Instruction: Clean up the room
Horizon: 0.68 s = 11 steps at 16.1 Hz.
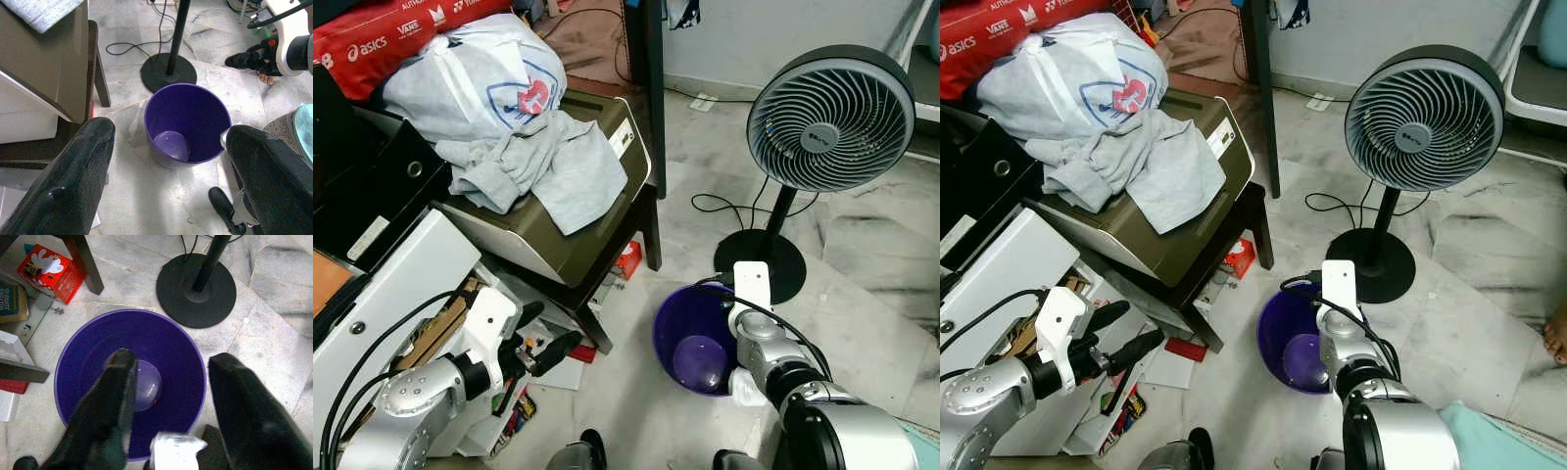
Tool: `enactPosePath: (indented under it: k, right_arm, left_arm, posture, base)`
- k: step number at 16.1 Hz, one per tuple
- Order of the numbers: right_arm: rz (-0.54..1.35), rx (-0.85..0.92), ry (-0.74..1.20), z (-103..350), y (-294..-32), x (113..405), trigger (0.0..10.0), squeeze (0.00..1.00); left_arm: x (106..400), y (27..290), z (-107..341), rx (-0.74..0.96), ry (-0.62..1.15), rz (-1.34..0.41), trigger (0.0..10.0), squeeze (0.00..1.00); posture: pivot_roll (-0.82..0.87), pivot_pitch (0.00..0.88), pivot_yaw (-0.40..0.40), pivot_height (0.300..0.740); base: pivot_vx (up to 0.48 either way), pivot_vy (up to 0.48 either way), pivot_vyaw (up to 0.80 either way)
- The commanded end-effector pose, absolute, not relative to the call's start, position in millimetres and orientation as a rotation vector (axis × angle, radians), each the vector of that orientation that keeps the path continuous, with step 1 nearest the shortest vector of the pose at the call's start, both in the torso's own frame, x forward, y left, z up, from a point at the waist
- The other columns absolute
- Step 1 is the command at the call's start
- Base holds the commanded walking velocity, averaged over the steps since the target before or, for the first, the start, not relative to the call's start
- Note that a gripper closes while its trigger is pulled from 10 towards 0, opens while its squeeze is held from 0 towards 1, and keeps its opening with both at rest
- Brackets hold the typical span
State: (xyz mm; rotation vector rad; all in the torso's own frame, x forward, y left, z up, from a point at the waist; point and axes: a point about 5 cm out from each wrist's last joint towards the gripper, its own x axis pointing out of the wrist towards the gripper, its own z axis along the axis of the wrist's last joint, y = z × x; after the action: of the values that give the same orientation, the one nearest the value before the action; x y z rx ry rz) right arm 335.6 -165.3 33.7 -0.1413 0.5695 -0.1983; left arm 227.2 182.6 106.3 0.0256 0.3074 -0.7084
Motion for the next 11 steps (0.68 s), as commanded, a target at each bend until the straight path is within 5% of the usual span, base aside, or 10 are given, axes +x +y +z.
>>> enactPosePath:
  k: [1, 11]
  right_arm:
    - [-0.190, -0.128, 0.597, 26.5, -161.9, 330.3, 10.0, 1.00]
    - [-0.206, -0.130, 0.553, 32.6, -164.6, 334.5, 10.0, 1.00]
  left_arm:
    - [226.2, 190.8, 104.0, 0.029, 0.323, -0.671, 10.0, 0.00]
    - [232.0, 192.0, 104.5, 0.026, 0.309, -0.650, 10.0, 0.00]
  posture:
    - [0.02, 0.220, 0.146, 0.740]
    - [0.01, 0.206, 0.145, 0.740]
  base:
    - [0.000, 0.000, 0.00]
    - [0.000, 0.000, 0.00]
